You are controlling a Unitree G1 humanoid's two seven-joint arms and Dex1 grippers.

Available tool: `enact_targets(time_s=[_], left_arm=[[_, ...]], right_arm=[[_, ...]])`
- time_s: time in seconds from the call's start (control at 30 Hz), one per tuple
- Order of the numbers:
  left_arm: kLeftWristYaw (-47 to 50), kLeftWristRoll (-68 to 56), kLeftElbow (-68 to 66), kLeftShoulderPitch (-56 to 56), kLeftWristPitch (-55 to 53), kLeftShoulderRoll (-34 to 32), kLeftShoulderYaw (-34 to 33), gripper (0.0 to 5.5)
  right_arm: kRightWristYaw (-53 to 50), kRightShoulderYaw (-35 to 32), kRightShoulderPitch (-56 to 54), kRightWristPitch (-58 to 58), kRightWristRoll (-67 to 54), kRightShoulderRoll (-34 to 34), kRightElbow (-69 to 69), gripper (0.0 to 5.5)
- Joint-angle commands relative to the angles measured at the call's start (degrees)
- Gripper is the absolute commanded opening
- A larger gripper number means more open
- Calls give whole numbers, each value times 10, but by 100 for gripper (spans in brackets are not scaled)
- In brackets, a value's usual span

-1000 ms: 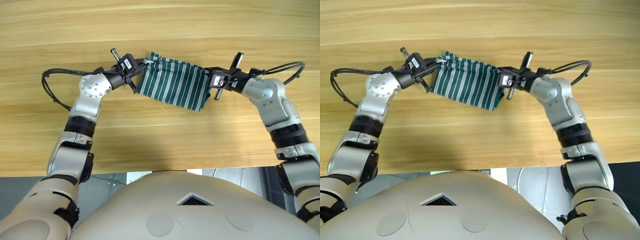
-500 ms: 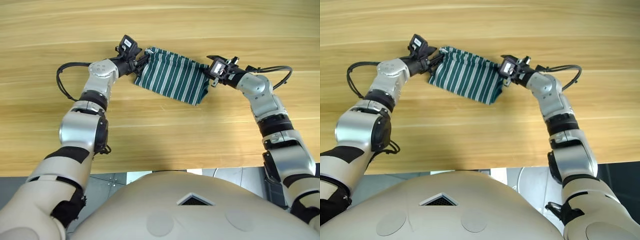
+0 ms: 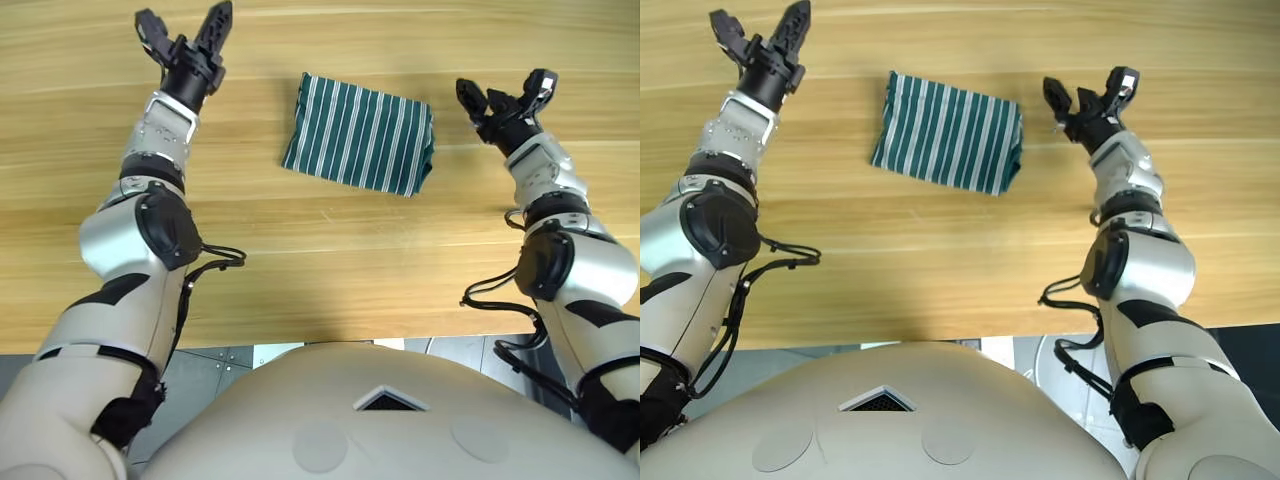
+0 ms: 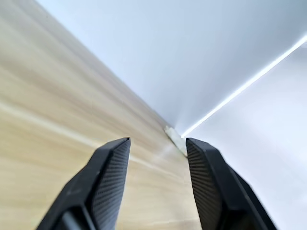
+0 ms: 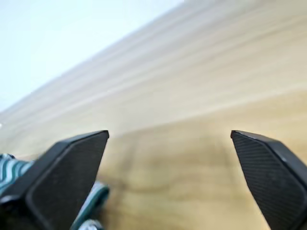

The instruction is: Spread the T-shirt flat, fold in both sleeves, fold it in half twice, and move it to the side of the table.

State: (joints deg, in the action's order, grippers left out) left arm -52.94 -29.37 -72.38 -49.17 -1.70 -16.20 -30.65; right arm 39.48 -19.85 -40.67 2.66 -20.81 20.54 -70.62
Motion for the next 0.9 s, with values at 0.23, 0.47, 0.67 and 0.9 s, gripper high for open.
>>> enact_targets(time_s=[0.23,0.47,0.67,0.9], left_arm=[[-285,-47,145,144,241,22,3,93],[-338,-77,141,188,241,28,-9,0],[-319,-90,107,184,228,21,-26,0],[-302,-91,76,176,219,19,-36,0]], right_arm=[[-164,265,46,327,351,-73,250,427],[-191,388,49,348,483,-63,269,299],[-194,409,35,345,489,-56,240,197],[-192,420,18,345,490,-61,211,54]])
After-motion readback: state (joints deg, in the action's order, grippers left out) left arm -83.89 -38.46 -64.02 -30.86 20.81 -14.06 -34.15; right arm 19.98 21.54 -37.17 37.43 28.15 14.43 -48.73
